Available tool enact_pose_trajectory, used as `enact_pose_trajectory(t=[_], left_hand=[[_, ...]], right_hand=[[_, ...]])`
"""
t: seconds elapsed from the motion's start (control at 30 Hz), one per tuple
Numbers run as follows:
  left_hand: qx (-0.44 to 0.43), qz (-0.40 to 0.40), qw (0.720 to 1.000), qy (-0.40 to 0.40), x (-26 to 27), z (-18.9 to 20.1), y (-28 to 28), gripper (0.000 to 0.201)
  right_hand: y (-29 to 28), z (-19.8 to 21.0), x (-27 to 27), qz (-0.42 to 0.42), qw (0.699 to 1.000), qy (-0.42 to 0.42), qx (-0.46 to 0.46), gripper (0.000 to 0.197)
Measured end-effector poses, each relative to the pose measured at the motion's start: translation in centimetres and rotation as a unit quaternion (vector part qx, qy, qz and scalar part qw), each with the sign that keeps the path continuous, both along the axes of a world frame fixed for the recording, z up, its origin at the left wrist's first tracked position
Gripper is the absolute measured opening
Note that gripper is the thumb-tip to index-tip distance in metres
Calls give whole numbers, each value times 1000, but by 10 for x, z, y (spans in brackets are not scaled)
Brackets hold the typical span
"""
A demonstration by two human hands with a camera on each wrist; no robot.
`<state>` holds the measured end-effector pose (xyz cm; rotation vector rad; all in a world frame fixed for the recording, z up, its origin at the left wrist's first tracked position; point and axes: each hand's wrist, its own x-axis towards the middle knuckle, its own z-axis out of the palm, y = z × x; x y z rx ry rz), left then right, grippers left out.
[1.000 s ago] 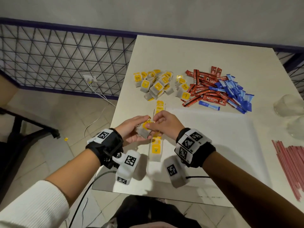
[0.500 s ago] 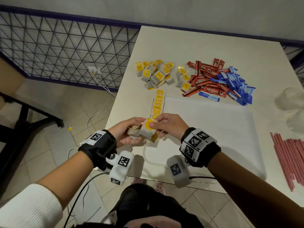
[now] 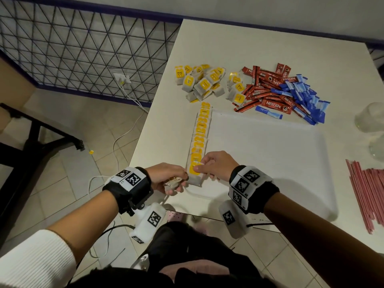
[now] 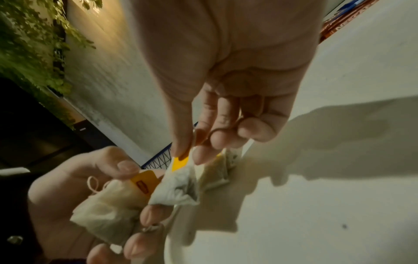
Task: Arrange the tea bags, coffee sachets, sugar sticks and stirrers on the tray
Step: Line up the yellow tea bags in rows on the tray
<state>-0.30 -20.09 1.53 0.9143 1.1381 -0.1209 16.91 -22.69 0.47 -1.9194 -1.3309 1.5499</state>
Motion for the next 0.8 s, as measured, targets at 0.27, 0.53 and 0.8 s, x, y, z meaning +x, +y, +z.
enact_pose_trajectory(t=[0.27,0.53,0.8], left_hand=[[45,33,998,37,-12,-10,3,12],[156,-29,982,99,-13,-9,16,17],[50,76,996,15,-5,-3,21,25]], right_hand=[[8,-20,-7,12,997,-71,29,29],[14,-26,-5,-32,997,-56,32,31],[9,-17,-4,-45,994,-91,44,35]])
